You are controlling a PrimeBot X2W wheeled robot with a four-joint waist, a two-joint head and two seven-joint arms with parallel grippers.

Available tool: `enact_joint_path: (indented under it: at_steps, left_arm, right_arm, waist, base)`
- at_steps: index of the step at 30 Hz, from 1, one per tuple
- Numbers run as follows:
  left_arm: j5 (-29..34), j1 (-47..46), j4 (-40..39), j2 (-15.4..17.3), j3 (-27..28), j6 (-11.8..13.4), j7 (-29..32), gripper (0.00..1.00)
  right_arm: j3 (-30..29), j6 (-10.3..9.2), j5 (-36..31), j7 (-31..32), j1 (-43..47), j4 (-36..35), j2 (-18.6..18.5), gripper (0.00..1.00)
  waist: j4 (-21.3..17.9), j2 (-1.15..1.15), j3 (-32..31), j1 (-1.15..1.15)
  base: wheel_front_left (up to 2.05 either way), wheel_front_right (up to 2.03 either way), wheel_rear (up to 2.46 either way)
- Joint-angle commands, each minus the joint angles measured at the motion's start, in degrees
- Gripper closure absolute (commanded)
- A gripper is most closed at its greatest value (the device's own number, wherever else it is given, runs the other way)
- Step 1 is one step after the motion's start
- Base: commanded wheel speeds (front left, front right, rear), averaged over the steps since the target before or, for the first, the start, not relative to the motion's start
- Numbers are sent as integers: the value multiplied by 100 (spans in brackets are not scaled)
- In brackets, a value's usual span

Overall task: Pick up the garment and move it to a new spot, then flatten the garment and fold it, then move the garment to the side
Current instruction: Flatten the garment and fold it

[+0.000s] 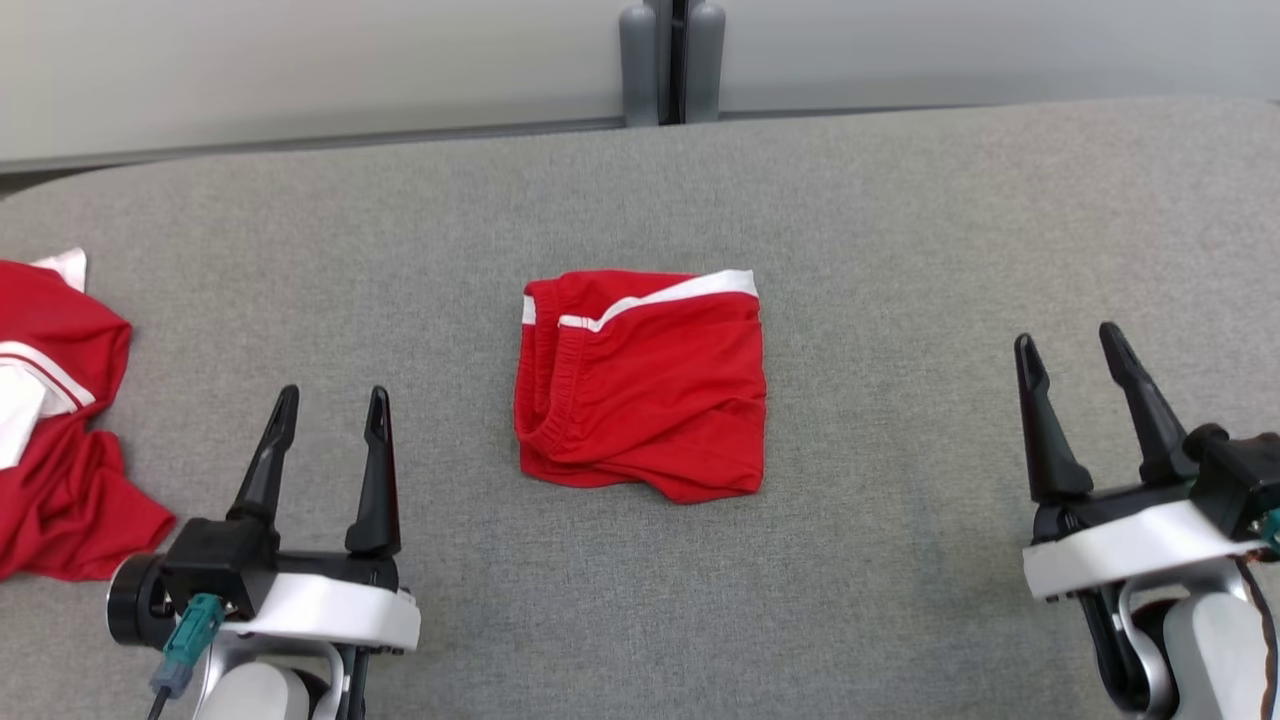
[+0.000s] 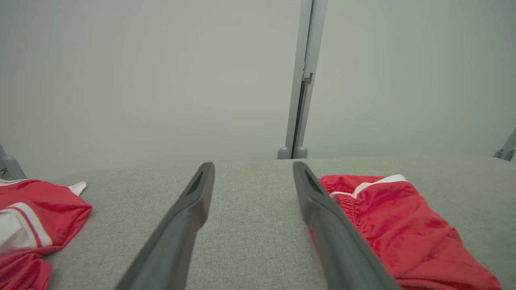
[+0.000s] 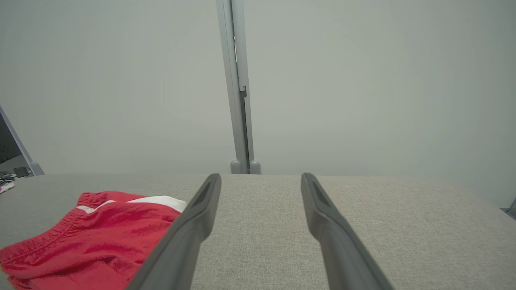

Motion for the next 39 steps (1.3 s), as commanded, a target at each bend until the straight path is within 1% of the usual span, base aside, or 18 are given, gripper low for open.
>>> enact_joint_path:
  at_steps: [1,10,17,28,39]
  left_arm:
    - [0,94,28,57,-2,11,13,0]
    - [-51,435,144,123,-72,11,111,0]
    - [-107,576,204,169,-42,60,148,0]
    - [-176,686,234,180,-22,151,174,0]
    - [-224,666,198,215,-32,201,192,0]
  right_arm:
    - [-41,-2,-29,77,159,-94,23,0]
    - [-38,-2,-8,459,754,-502,39,0]
    - [-69,-2,4,650,1108,-763,87,0]
    - [-111,-2,17,804,1338,-984,112,0]
    - [-103,-2,1,831,1298,-1014,127,0]
  waist:
    - [2,0,-167,0]
    - [-7,0,-713,0]
    - [-27,0,-947,0]
    - [-73,0,-1027,0]
    - [-47,0,-979,0]
  base:
    - [0,0,0]
    - [0,0,0]
    - [0,0,0]
    - [0,0,0]
    - [0,0,0]
